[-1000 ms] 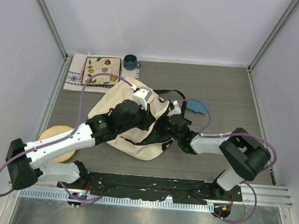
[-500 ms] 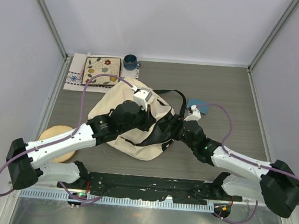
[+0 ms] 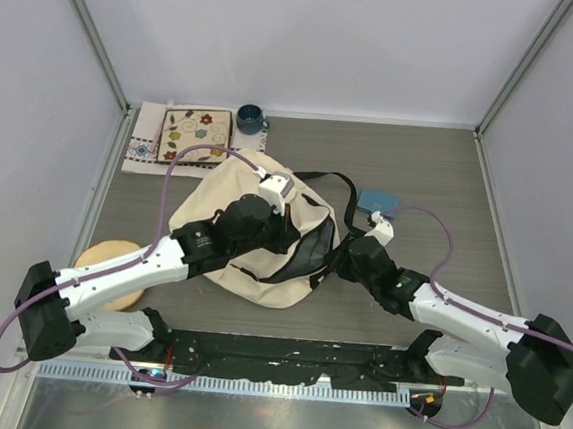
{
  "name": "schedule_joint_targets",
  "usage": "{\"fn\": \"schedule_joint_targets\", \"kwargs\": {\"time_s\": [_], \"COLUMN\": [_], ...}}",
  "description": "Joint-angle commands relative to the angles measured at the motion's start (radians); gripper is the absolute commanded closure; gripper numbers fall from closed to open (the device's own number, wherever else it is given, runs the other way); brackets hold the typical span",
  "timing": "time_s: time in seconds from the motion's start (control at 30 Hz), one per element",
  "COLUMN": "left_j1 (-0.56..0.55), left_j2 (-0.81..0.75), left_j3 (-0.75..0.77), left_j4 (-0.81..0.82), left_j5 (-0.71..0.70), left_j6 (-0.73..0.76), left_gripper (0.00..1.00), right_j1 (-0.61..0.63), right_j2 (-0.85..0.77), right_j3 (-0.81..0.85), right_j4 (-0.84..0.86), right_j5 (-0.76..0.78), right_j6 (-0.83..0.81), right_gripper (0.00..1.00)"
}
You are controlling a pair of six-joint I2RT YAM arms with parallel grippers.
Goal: Pack the student bag
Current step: Place the book in the student bag, then zip the student bag at the center of the board.
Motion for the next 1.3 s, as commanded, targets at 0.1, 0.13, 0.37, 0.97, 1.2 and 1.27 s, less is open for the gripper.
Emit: {"fn": "schedule_joint_targets", "kwargs": {"time_s": [0.1, 0.13, 0.37, 0.97, 1.2, 1.27], "left_j1": [-0.005, -0.005, -0.005, -0.005, -0.005, -0.005], "left_j2": [0.000, 0.000, 0.002, 0.012, 0.043, 0.054], "left_j3": [0.004, 0.004, 0.001, 0.001, 0.004, 0.003], "left_j4": [0.081, 0.081, 0.081, 0.083, 0.078, 0.077], "left_j5": [0.022, 0.022, 0.027, 0.037, 0.056, 0.062], "left_j6": [-0.014, -0.014, -0.016, -0.019, -0.013, -0.013], "left_gripper": [1.00, 1.00, 1.00, 1.00, 1.00, 1.00], "right_j1": [-0.002, -0.001, -0.002, -0.002, -0.002, -0.002], "right_j2": [0.106, 0.113, 0.165, 0.086, 0.038, 0.012], "right_j3": [0.009, 0.012, 0.041, 0.036, 0.061, 0.059], "right_j4": [0.081, 0.090, 0.106, 0.022, -0.086, -0.106], "right_j5": [-0.055, -0.055, -0.036, 0.006, -0.004, -0.023], "right_j6": [0.020, 0.016, -0.013, -0.052, -0.064, -0.058], "right_gripper": [0.61, 0.62, 0.67, 0.96, 0.99, 0.99]}}
